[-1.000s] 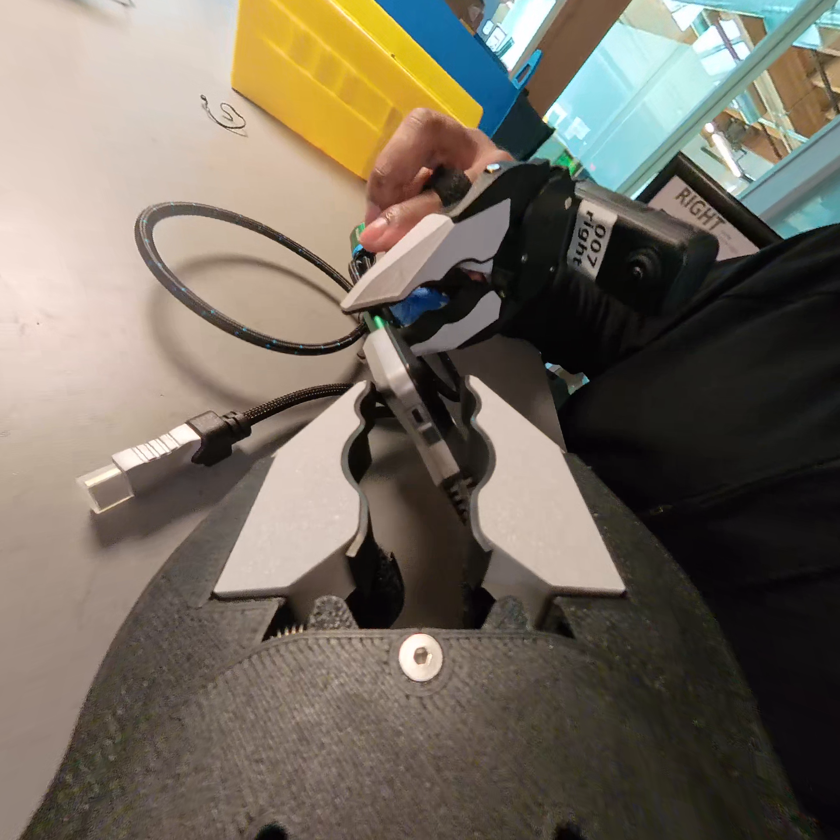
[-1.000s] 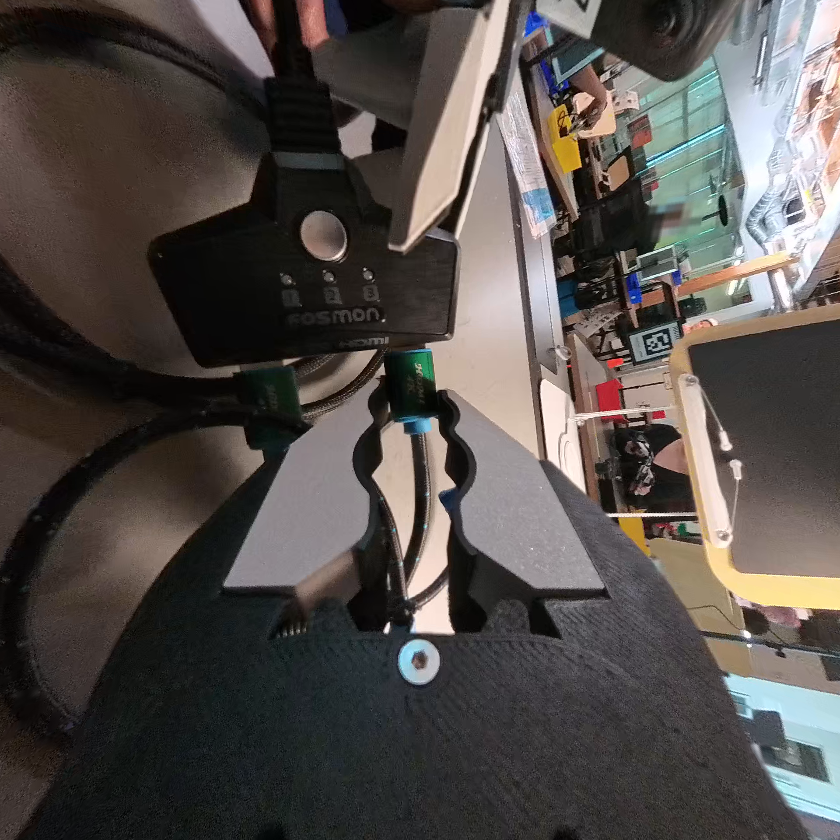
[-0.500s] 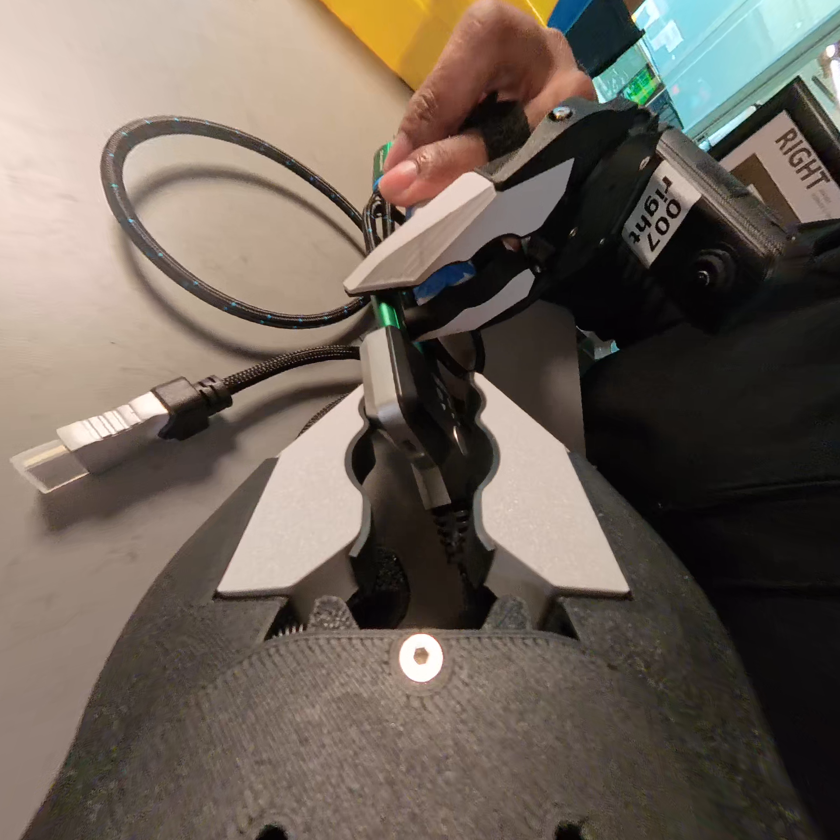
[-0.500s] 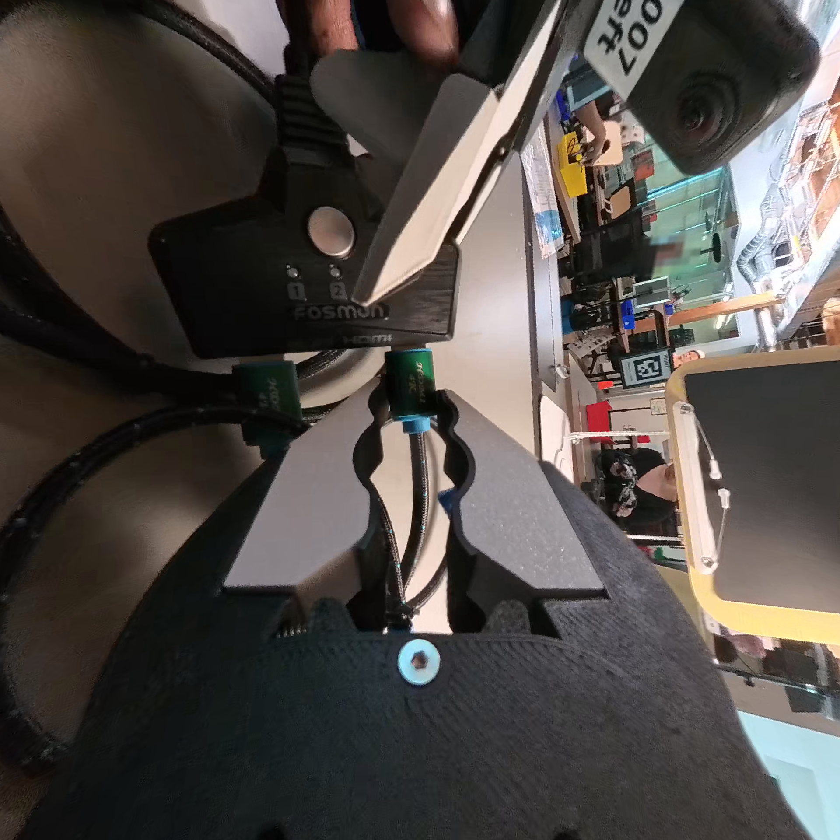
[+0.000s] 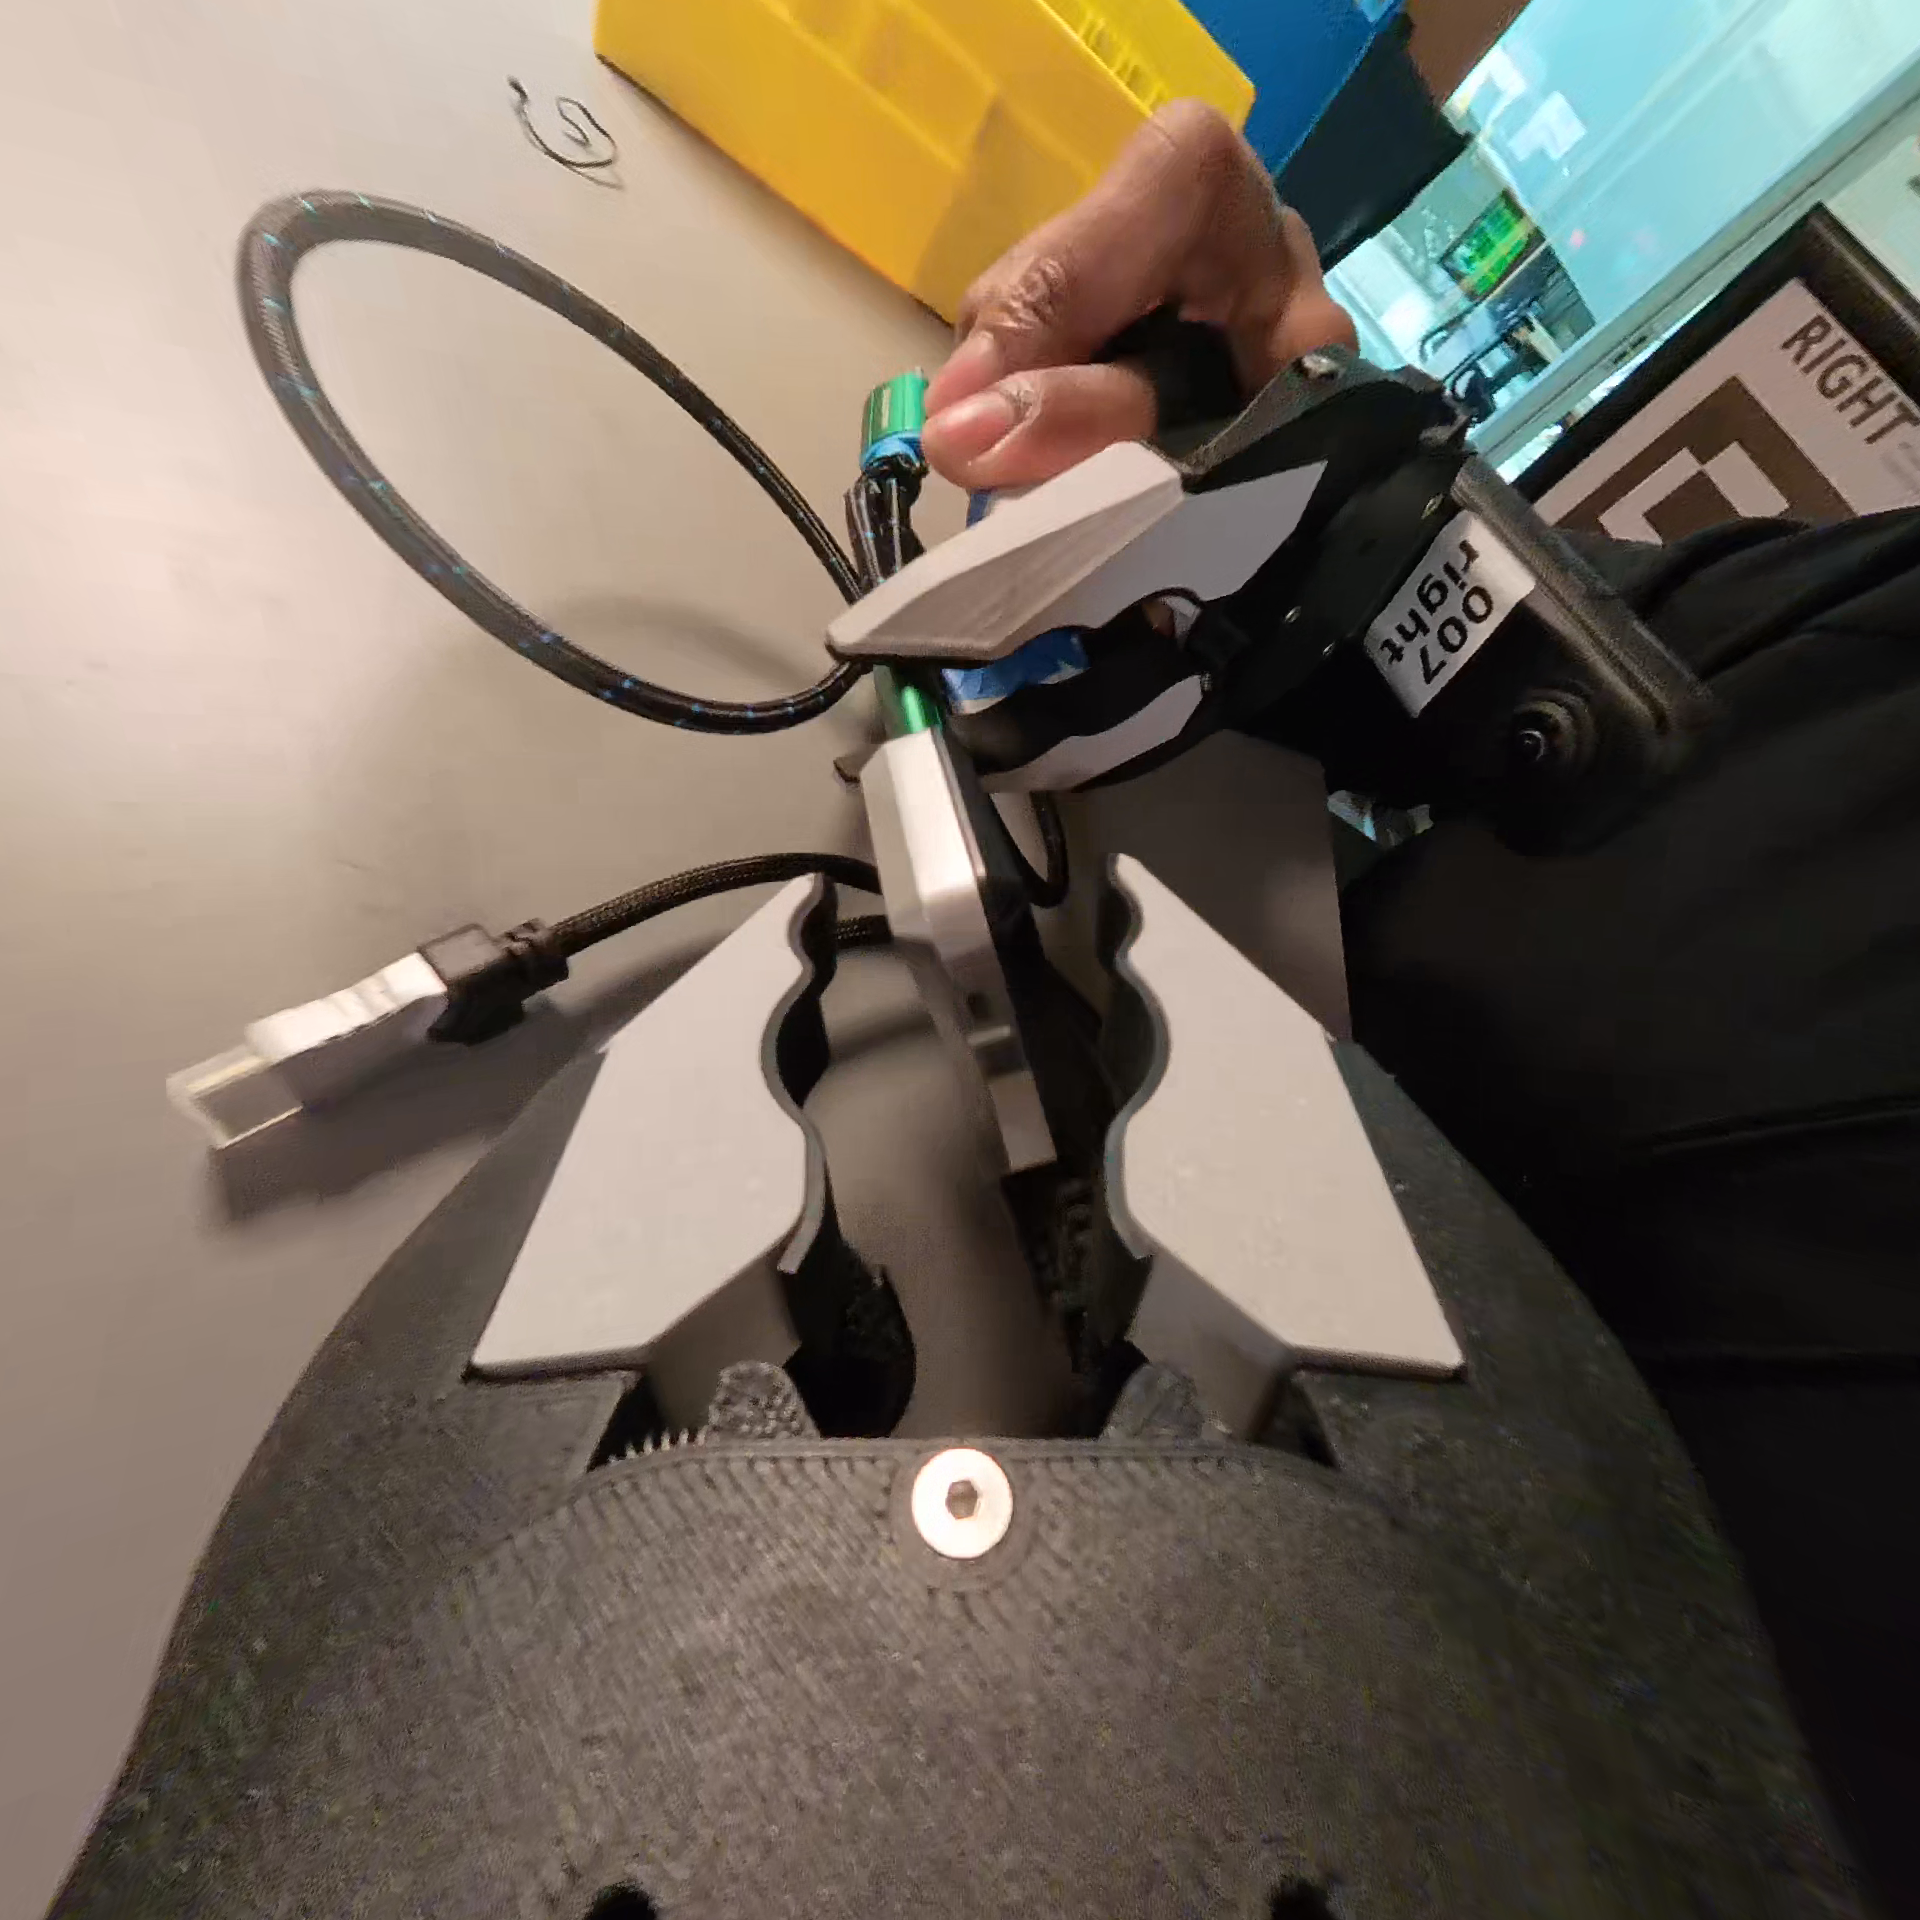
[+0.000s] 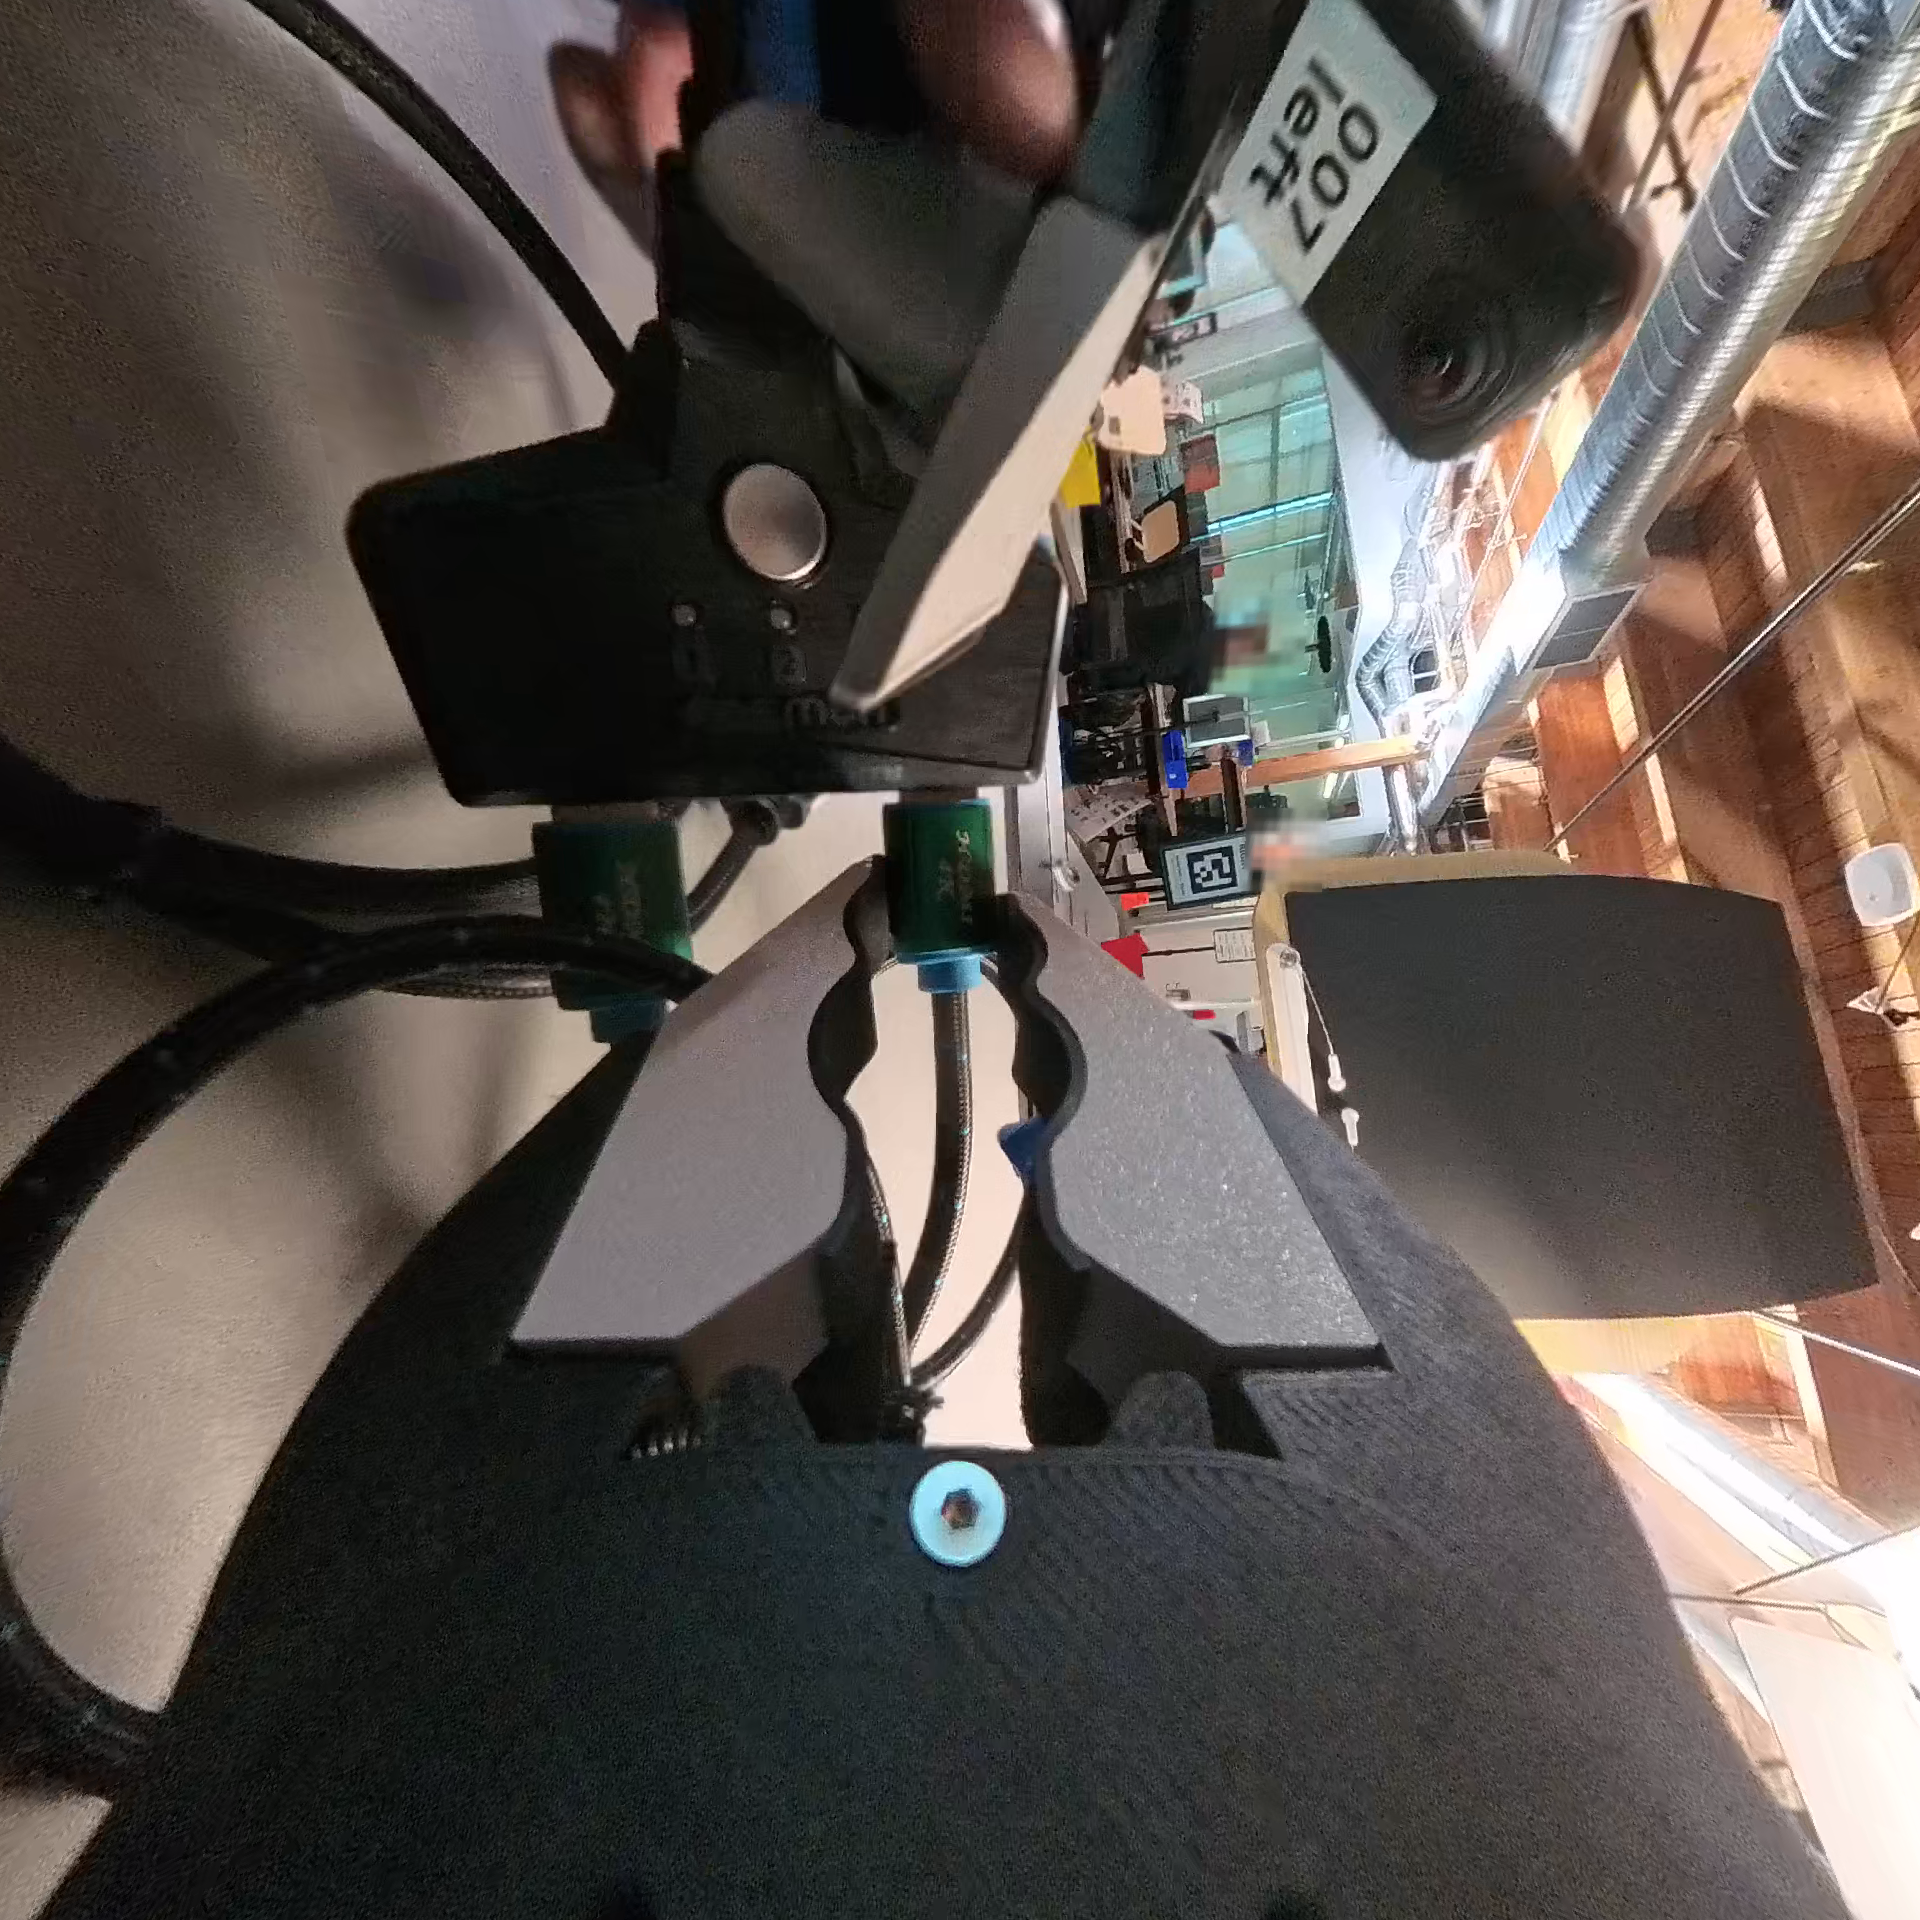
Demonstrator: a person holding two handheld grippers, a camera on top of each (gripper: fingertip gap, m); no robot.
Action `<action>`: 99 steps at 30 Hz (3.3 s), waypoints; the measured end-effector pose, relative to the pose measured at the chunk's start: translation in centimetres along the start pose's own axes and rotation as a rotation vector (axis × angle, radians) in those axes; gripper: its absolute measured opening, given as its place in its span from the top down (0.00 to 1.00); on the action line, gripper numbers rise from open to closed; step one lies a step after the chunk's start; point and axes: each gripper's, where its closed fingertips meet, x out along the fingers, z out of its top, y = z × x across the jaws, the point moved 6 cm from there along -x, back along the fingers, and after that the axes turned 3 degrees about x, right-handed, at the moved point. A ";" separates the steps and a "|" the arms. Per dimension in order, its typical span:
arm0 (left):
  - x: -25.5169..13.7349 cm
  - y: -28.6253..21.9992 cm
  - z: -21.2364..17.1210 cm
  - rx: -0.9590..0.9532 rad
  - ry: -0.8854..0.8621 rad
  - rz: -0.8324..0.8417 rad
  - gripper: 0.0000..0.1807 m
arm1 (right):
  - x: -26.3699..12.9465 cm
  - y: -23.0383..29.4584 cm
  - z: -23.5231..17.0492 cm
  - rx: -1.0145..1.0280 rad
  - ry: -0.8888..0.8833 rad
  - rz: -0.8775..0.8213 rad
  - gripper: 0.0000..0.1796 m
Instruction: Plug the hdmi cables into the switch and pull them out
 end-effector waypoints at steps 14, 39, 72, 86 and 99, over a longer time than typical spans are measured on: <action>1.5 2.3 0.0 -0.004 -0.176 0.008 0.88 | 0.1 0.3 -2.1 0.059 0.035 0.086 0.87; 1.4 2.7 0.3 -0.035 -0.205 -0.005 0.88 | -0.3 -0.3 -2.4 0.098 0.063 0.128 0.87; 1.3 2.6 0.7 -0.043 -0.247 -0.012 0.88 | -0.8 -0.6 -3.1 0.205 0.049 0.213 0.87; 1.4 3.2 0.6 -0.081 -0.236 0.006 0.88 | -0.5 -0.4 -3.5 0.295 0.056 0.252 0.87; 1.3 3.3 0.7 -0.081 -0.243 0.015 0.89 | -0.4 -0.4 -3.5 0.278 0.065 0.234 0.87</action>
